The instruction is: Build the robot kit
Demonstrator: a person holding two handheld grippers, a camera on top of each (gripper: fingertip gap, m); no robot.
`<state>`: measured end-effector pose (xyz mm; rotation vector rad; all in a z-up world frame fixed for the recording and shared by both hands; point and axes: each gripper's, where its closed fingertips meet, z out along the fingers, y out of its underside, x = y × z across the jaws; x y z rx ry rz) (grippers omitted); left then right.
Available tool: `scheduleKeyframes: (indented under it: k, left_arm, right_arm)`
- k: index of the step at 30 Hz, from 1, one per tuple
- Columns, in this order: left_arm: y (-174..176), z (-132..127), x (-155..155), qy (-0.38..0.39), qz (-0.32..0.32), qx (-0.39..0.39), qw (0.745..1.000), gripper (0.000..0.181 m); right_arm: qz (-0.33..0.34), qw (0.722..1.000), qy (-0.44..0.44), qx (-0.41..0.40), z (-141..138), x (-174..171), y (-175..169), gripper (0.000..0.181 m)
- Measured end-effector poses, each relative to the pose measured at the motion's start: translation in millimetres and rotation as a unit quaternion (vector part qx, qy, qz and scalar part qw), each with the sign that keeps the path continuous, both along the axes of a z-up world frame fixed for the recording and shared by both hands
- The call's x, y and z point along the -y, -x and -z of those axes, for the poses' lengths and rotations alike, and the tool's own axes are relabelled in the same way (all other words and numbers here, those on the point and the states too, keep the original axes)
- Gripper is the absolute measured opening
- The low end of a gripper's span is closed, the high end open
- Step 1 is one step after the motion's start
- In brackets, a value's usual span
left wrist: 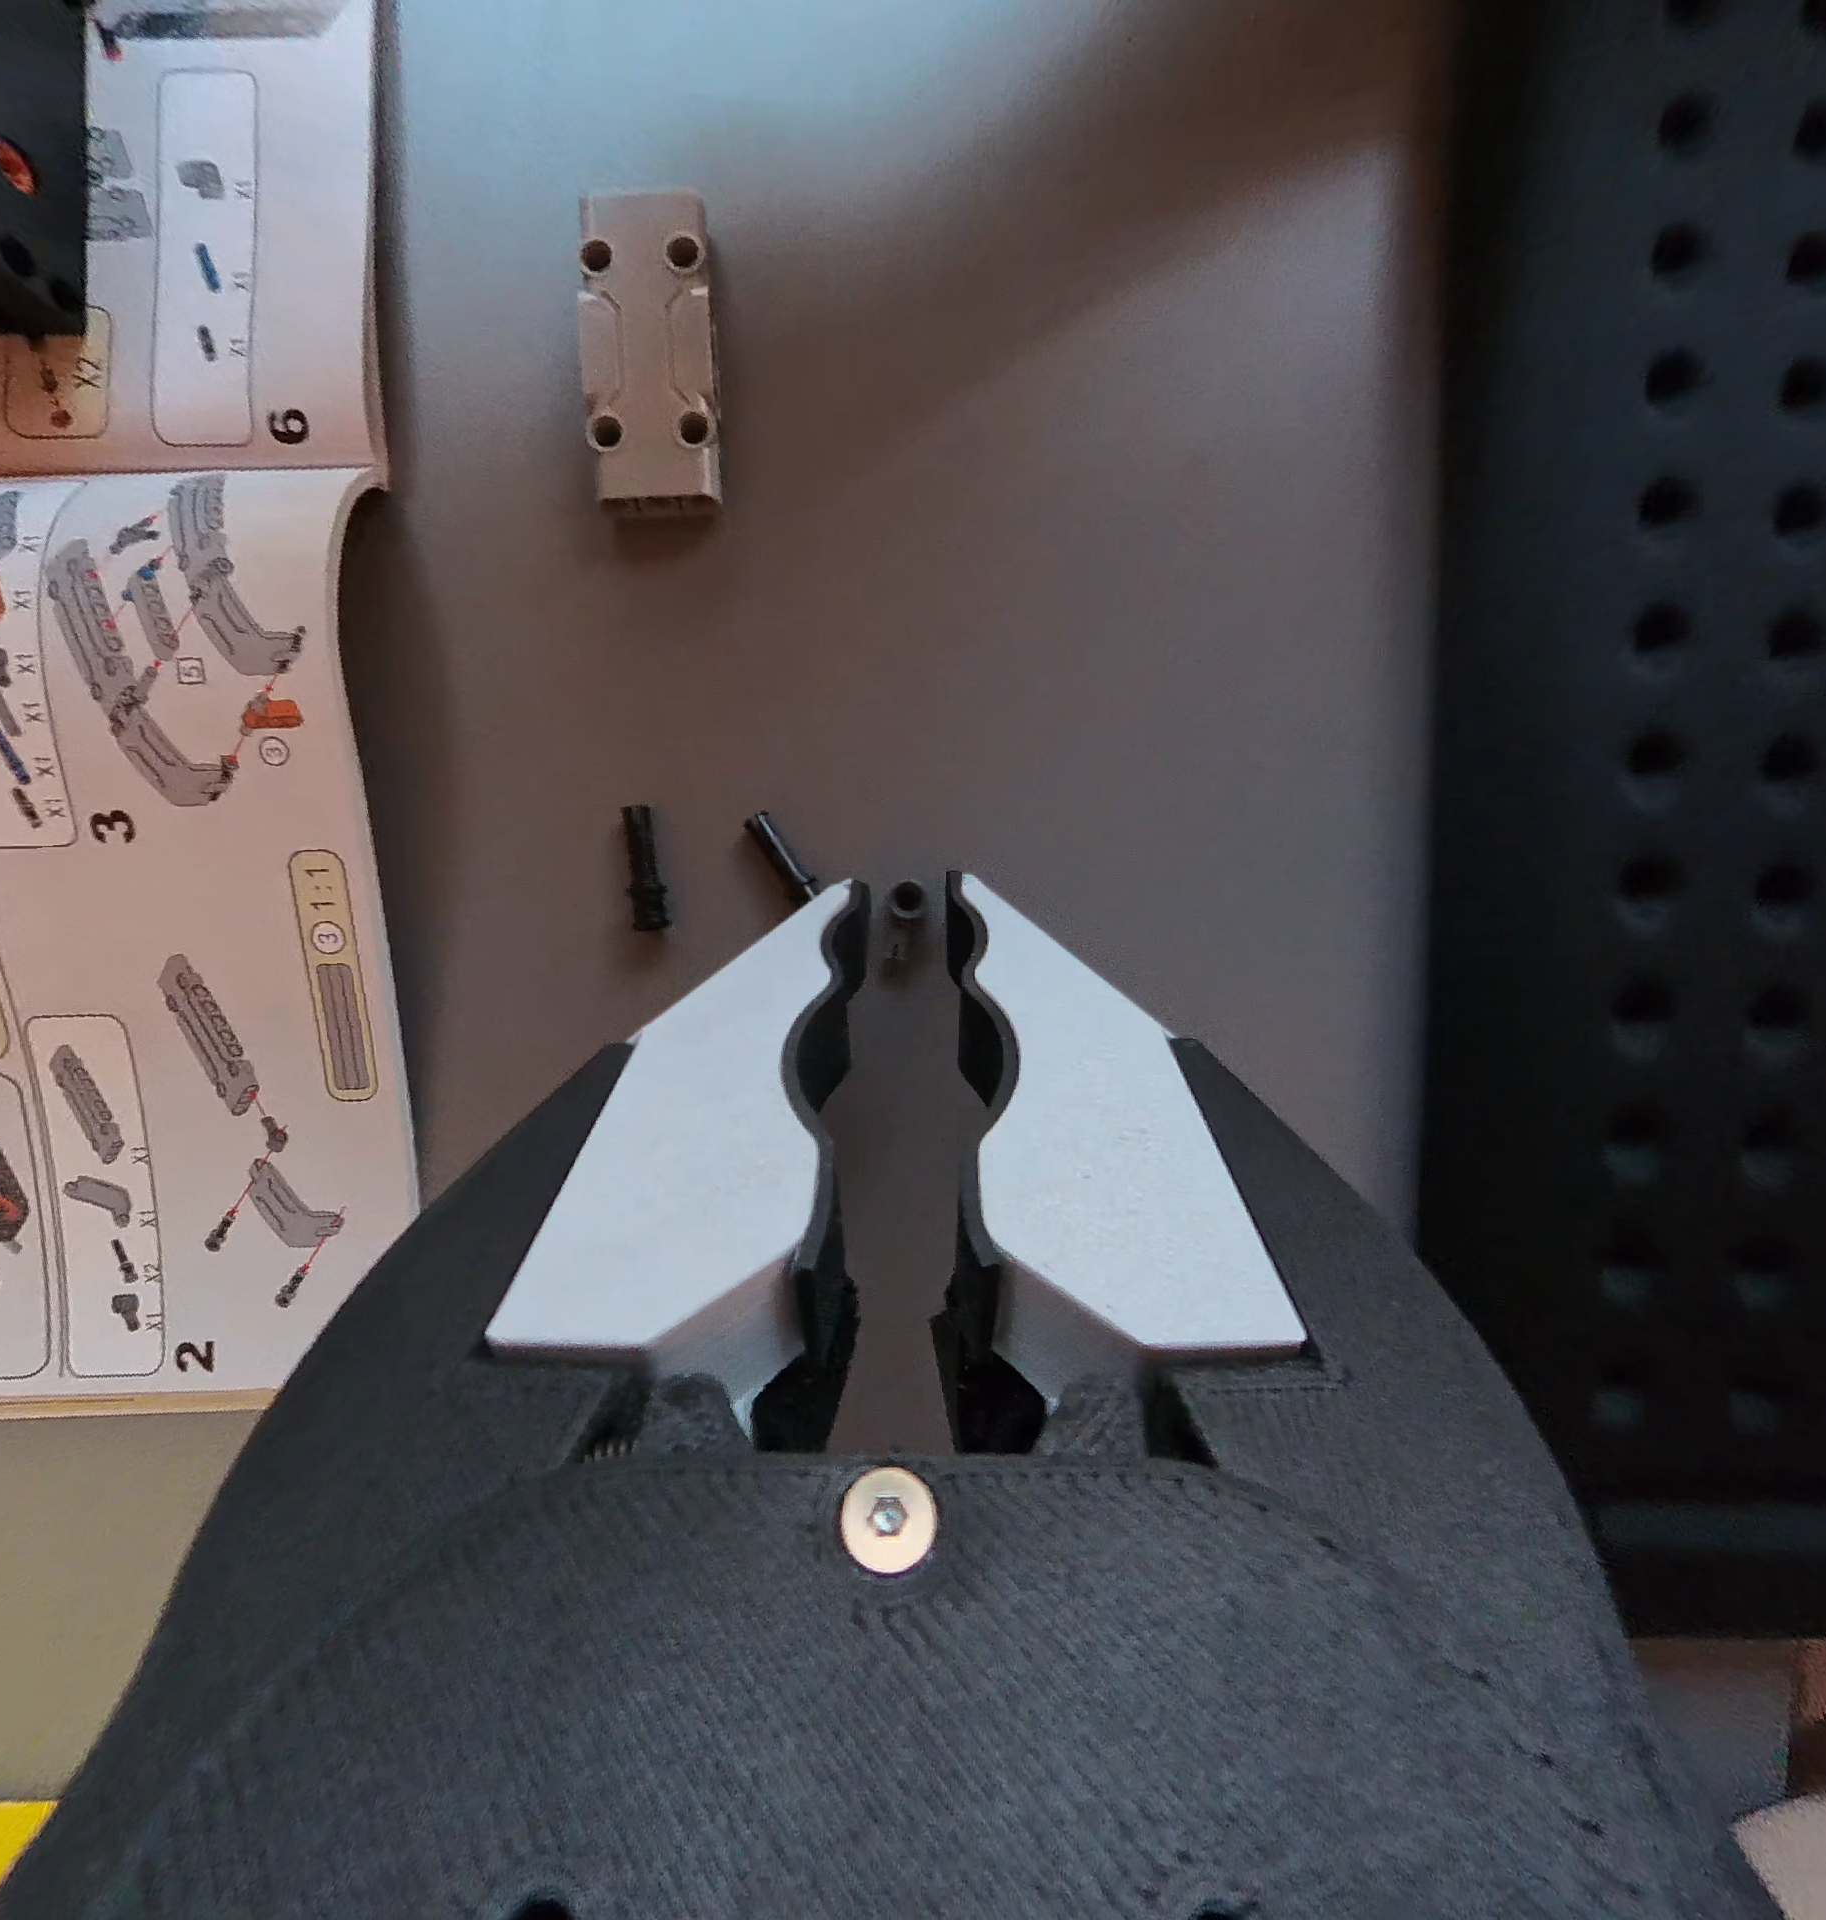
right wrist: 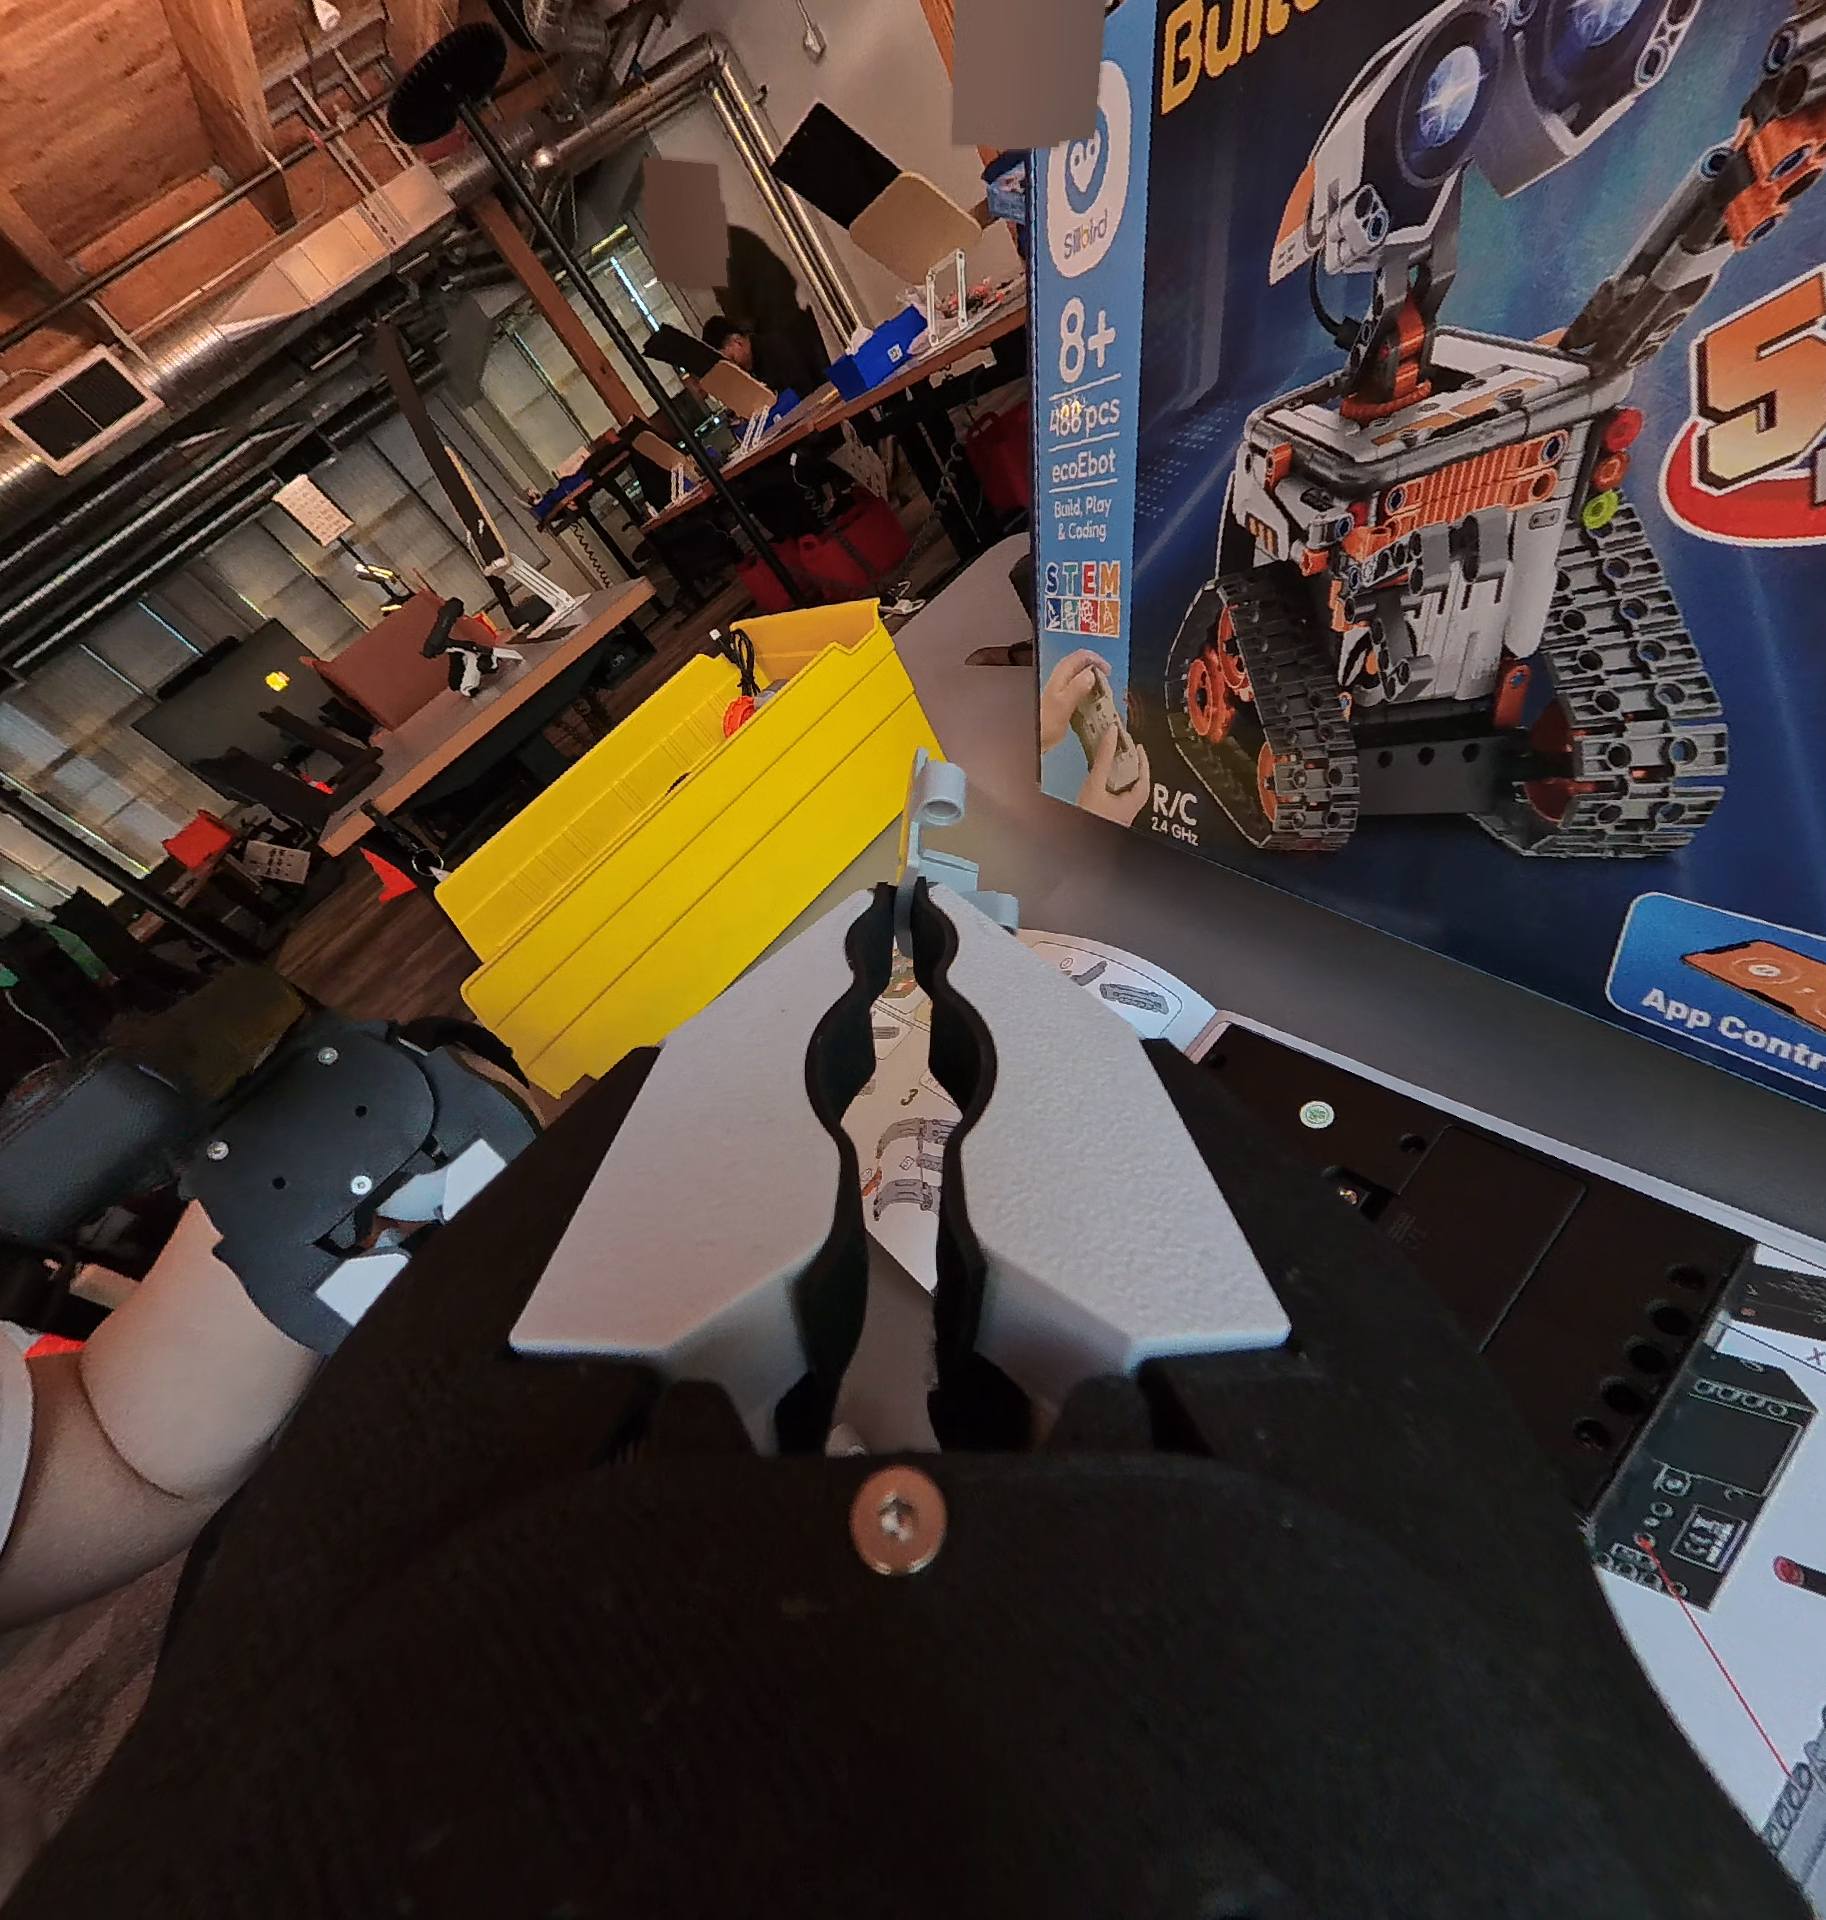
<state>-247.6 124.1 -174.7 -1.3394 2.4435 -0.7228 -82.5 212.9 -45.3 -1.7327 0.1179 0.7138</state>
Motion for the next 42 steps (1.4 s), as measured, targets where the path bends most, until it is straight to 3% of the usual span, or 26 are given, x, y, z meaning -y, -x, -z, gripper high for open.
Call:
scheduleKeyframes:
  k: [7, 13, 21, 26, 30, 34, 37, 42]
  left_arm:
    - [13, 1, -4, -0.003, 0.017, -0.019, 1.000, 0.006]
    - [9, -7, -47, -0.038, -0.092, -0.010, 0.995, 0.006]
    - [6, 4, -49, -0.056, -0.100, -0.022, 0.993, 0.006]
    - [-2, -3, -44, -0.040, -0.102, 0.000, 0.994, 0.020]
    - [-11, -29, -40, -0.001, -0.109, 0.057, 0.992, 0.018]
    - [-21, -79, -49, 0.045, -0.141, 0.172, 0.974, 0.012]
    - [-16, -125, -73, 0.073, -0.177, 0.272, 0.943, 0.006]
    - [5, -177, -108, 0.054, -0.241, 0.301, 0.921, 0.000]
  right_arm:
    - [-0.003, 1.000, 0.002, -0.010, 2, -1, 0, 0.002]
    - [0.000, 1.000, 0.002, -0.009, 2, -2, -2, 0.002]
    - [-0.006, 1.000, 0.009, -0.004, 6, -3, 0, 0.002]
    - [-0.008, 1.000, 0.010, 0.000, 6, -2, -3, 0.002]
    - [-0.010, 1.000, 0.018, 0.001, 7, 0, -8, 0.002]
    - [-0.069, 0.995, 0.069, 0.005, 19, 7, 3, 0.002]
    - [-0.172, 0.966, 0.192, 0.029, 48, 37, 22, 0.002]
    - [-0.223, 0.907, 0.330, 0.139, 88, 86, 23, 0.002]
